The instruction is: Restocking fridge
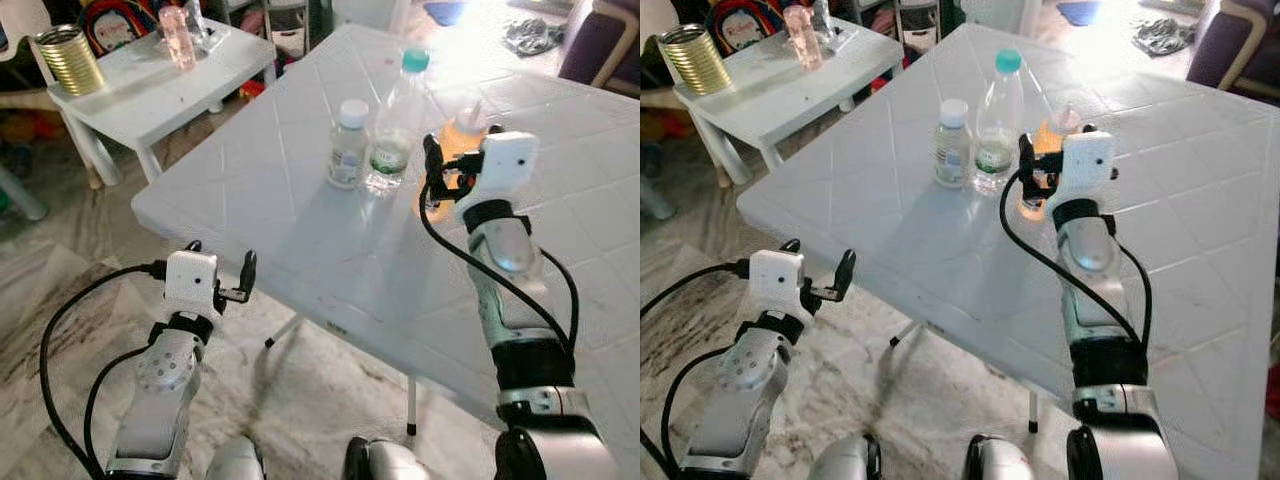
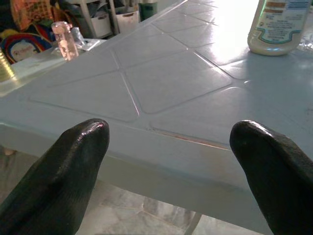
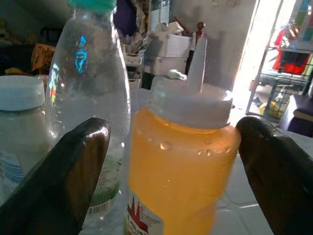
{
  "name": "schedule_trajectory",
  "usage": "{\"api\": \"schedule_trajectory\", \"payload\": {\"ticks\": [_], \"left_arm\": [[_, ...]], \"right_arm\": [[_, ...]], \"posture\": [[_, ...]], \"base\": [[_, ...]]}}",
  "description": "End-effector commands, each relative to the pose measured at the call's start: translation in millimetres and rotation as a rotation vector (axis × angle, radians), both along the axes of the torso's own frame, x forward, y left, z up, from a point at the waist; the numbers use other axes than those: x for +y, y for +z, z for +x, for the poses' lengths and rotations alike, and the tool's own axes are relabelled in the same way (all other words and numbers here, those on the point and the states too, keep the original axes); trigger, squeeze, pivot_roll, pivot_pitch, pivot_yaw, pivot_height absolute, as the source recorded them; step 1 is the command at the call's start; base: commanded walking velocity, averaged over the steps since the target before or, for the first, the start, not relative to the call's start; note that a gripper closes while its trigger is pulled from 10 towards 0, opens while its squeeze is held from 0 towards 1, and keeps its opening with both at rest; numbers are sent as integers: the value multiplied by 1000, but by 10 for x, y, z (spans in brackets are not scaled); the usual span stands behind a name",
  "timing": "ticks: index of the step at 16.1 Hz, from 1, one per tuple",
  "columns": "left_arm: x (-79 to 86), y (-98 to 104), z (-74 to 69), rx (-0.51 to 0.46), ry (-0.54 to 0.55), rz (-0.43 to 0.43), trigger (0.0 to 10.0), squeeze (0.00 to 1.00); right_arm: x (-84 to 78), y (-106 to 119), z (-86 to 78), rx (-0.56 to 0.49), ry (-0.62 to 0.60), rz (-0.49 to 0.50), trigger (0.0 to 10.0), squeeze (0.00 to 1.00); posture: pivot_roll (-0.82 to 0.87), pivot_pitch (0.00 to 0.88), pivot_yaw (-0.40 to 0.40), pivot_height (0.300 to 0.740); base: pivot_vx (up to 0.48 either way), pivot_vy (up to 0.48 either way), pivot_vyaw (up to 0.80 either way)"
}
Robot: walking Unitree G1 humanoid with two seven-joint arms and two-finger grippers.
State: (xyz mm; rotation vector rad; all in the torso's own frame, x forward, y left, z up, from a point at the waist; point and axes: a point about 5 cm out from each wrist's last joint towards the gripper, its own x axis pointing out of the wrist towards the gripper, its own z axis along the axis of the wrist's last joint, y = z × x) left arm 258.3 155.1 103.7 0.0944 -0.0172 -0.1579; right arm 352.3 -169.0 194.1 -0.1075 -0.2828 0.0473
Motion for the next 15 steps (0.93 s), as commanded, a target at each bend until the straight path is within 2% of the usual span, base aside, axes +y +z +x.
{"api": "schedule_trajectory", "payload": {"ticks": [1, 6, 8, 9, 10, 12, 15], "left_arm": [[9, 3, -30, 7, 1, 16, 10000, 0], [-13, 10, -15, 5, -1, 14, 10000, 0], [-8, 15, -6, 6, -1, 16, 10000, 0], [-9, 17, -2, 6, -1, 16, 10000, 0], [-9, 15, -2, 7, -2, 16, 10000, 0], [-9, 11, -3, 7, -3, 20, 10000, 0], [29, 22, 17, 0, 15, 23, 10000, 0]], "right_arm": [[14, 56, 44, -17, 7, -8, 10000, 0], [-43, 102, 125, -14, 9, -19, 10000, 0], [-104, 57, 163, 16, -11, -36, 10000, 0], [-116, 43, 170, 20, -14, -38, 5725, 0], [-128, 27, 179, 25, -15, -36, 0, 0], [-139, 21, 184, 26, -17, -38, 0, 0], [-177, 41, 225, 19, -20, -51, 2118, 0]], "posture": [[159, 157, 21, 740], [164, 150, 20, 740], [164, 150, 19, 740], [165, 150, 19, 740], [165, 149, 21, 740], [167, 147, 21, 740], [173, 142, 13, 740]], "base": [[0, 0, 0], [0, 0, 0], [0, 0, 0], [0, 0, 0], [0, 0, 0], [0, 0, 0], [0, 0, 0]]}}
